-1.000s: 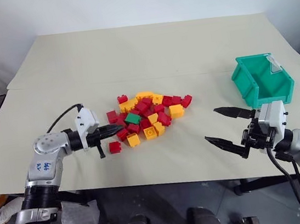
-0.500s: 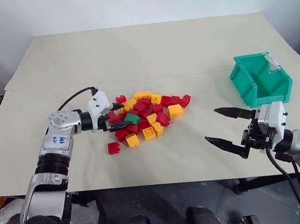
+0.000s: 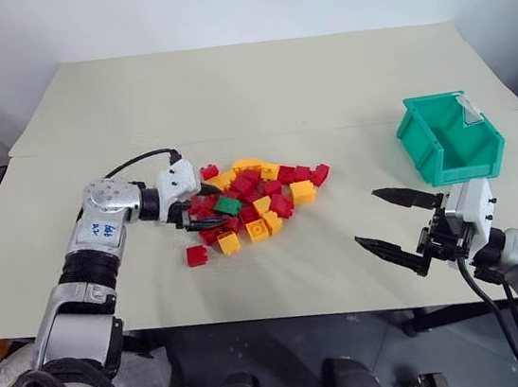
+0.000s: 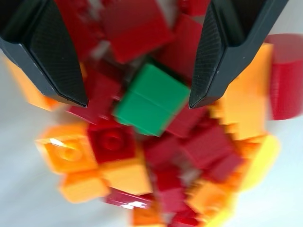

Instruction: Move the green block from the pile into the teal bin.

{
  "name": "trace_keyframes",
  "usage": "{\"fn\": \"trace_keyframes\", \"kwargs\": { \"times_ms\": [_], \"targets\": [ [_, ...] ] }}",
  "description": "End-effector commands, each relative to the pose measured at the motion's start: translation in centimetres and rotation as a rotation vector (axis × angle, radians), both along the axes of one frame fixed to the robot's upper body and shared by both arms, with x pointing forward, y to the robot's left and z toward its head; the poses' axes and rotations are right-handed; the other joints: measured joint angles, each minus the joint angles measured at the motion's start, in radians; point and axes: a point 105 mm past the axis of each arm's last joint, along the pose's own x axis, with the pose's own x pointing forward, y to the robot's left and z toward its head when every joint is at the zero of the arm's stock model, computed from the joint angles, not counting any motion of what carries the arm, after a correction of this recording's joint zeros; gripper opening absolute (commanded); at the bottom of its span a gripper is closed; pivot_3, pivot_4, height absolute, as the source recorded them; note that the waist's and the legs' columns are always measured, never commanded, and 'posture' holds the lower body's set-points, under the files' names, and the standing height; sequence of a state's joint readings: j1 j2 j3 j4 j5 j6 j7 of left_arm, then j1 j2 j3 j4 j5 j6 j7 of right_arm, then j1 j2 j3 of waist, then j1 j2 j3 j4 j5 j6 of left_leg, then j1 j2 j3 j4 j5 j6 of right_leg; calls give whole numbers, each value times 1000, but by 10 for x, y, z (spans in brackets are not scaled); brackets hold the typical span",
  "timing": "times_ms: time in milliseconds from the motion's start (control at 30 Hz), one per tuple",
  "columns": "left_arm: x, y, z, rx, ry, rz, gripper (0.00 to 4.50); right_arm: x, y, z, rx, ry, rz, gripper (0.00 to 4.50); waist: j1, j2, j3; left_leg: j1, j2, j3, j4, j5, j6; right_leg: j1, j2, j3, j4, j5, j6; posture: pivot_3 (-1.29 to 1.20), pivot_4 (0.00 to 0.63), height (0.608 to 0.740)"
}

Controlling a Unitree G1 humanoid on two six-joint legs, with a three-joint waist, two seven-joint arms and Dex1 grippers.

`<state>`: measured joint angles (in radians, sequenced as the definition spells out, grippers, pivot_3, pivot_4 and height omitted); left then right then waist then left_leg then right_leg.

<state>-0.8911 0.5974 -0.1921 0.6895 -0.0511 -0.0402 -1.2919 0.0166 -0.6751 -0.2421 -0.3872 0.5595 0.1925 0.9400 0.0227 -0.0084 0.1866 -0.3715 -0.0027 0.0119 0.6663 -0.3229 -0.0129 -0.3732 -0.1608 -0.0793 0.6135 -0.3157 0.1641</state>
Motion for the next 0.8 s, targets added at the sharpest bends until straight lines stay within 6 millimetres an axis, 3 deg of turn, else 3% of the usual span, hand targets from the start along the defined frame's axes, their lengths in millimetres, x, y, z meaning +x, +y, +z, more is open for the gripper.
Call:
{"fn": "trace_keyframes", "kwargs": {
  "times_ms": [33,300,433,800],
  "targets": [
    [-8,5,-23,81,95,5,3608,-5,2,13,4,-70,5,4500,0,0,0,0,0,0,0,0,0,0,0,0,0,0,0,0,150,740],
    [9,2,-14,-16,87,140,3608,-7,3,11,10,-65,0,4500,2,0,0,0,0,-1,2,0,1,1,0,0,1,0,0,0,150,740],
    [38,18,-3,-9,-51,331,3608,-6,4,11,13,-64,-1,4500,2,0,0,0,0,-1,3,0,1,1,0,0,3,0,0,0,150,740],
    [29,-3,-11,17,-18,165,3608,-4,5,12,16,-68,0,4500,5,0,0,0,0,0,2,0,1,0,0,0,3,0,0,0,150,740]
  ]
}}
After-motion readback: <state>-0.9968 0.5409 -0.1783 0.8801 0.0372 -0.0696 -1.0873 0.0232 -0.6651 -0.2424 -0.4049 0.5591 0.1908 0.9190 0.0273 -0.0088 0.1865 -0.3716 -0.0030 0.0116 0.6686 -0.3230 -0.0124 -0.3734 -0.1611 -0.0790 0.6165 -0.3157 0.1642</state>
